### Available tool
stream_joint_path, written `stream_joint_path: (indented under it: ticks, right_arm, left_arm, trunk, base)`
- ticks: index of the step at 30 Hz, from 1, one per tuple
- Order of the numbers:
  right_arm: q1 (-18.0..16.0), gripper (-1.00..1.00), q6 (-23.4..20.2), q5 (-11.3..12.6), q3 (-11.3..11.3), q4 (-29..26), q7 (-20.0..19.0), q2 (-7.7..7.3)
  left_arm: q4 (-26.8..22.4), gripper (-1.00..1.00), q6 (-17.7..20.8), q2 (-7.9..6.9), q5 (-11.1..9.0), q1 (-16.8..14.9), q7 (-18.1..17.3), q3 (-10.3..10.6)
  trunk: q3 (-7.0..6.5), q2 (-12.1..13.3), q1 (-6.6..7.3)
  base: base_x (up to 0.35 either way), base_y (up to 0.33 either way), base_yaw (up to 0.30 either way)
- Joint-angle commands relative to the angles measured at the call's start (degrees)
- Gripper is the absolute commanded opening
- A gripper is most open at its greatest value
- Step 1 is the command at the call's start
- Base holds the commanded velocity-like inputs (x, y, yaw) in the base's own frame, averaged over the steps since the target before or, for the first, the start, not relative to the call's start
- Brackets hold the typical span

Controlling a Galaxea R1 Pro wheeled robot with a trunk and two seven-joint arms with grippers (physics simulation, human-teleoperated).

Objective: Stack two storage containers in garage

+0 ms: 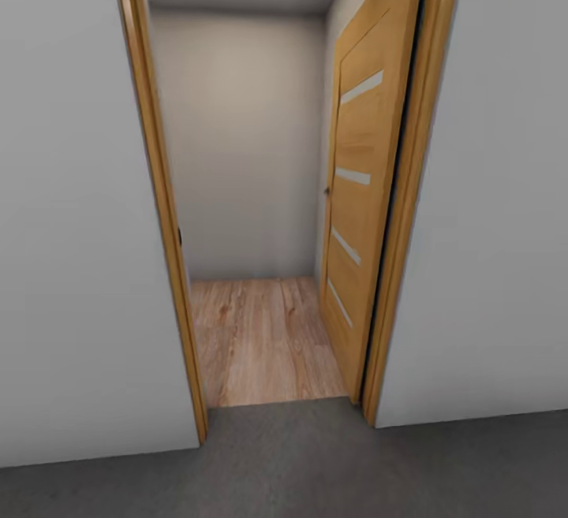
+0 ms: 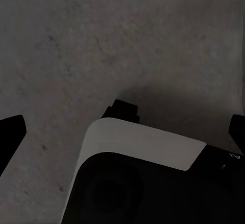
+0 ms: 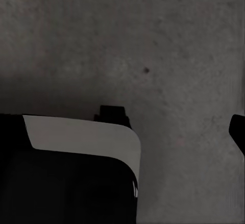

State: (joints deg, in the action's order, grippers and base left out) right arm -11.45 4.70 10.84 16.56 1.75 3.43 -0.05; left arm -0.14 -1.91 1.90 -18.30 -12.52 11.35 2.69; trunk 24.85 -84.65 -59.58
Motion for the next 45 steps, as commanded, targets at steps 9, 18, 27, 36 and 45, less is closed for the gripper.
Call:
stream_joint_path:
  ticks: [9, 18, 27, 36, 45]
  right_arm:
    - [-0.1, 1.0, 0.4, 0.6, 0.5, 0.2, 0.1, -0.03]
    - [-0.1, 1.0, 0.5, 0.4, 0.6, 0.1, 0.0, -0.15]
    - [-0.1, 1.0, 0.4, -2.0, 0.8, 0.1, 0.0, -0.23]
    - [-0.1, 1.0, 0.4, -4.1, 0.7, 0.1, 0.1, -0.03]
    - [-0.1, 1.0, 1.0, -4.0, 0.5, 0.1, 0.2, -0.11]
  left_arm:
    - [0.1, 1.0, -0.1, 0.03, -0.4, 0.0, 0.2, 0.3]
    - [0.1, 1.0, -0.1, 0.03, -0.3, -0.1, 0.2, 0.3]
    - [0.1, 1.0, 0.0, 0.03, -0.3, 0.0, 0.2, 0.3]
    - [0.0, 1.0, 0.3, -0.05, -0.4, -0.1, 0.2, 0.3]
    - [0.0, 1.0, 0.5, -0.23, -0.6, -0.1, 0.2, 0.3]
  trunk:
    - [0.06, 0.0, -0.03]
    - [0.06, 0.0, -0.03]
    - [0.06, 0.0, -0.03]
    - [0.06, 0.0, -0.03]
    - [0.06, 0.0, -0.03]
  base:
    - [0.321, -0.081, 0.259]
    - [0.32, -0.091, 0.093]
    - [0.31, -0.156, 0.003]
    - [0.31, -0.129, 0.0]
    - [0.324, -0.008, 0.078]
